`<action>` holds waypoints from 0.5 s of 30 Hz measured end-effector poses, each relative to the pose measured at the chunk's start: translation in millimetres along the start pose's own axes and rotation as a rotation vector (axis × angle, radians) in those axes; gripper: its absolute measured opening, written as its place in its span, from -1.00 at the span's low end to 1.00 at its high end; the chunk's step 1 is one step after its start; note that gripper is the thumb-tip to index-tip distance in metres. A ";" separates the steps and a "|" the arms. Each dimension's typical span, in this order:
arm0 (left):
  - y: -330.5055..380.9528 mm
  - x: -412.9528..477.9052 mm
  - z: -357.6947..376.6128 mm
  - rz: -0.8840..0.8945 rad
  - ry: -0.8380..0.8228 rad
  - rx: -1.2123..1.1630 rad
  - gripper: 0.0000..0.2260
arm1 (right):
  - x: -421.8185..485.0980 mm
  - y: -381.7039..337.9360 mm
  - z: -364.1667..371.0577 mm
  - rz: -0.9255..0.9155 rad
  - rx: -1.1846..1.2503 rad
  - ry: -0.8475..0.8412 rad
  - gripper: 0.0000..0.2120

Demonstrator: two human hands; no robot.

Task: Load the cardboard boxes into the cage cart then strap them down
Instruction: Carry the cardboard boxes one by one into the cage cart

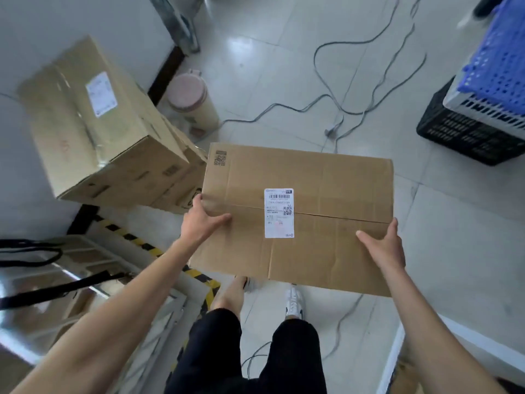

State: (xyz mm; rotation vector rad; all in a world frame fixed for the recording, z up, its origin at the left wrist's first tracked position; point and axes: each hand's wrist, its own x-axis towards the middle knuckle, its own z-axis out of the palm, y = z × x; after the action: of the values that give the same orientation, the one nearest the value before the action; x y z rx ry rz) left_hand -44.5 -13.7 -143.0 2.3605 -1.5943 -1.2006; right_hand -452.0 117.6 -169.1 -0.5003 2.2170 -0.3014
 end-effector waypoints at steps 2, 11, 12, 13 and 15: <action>-15.3 -43.1 -17.5 -0.013 0.093 -0.082 -0.06 | -22.1 -7.1 -5.6 -0.075 -0.025 -0.020 0.03; -150.7 -221.2 -107.5 -0.295 0.573 -0.301 -0.02 | -159.1 -85.9 51.8 -0.525 -0.225 -0.153 -0.05; -172.1 -243.0 -118.0 -0.336 0.621 -0.308 -0.03 | -179.0 -96.2 66.4 -0.586 -0.252 -0.179 -0.05; -195.2 -266.1 -127.9 -0.382 0.667 -0.314 -0.03 | -200.1 -105.9 82.5 -0.644 -0.278 -0.213 -0.06; -244.2 -314.7 -145.0 -0.471 0.766 -0.332 -0.04 | -246.3 -121.6 118.3 -0.751 -0.330 -0.284 -0.05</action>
State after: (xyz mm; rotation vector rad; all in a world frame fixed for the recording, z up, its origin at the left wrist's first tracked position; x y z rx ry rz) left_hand 180.2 301.8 29.2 2.5459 -0.5820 -0.4130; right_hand -186.6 114.1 -31.2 -1.4623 1.7284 -0.2267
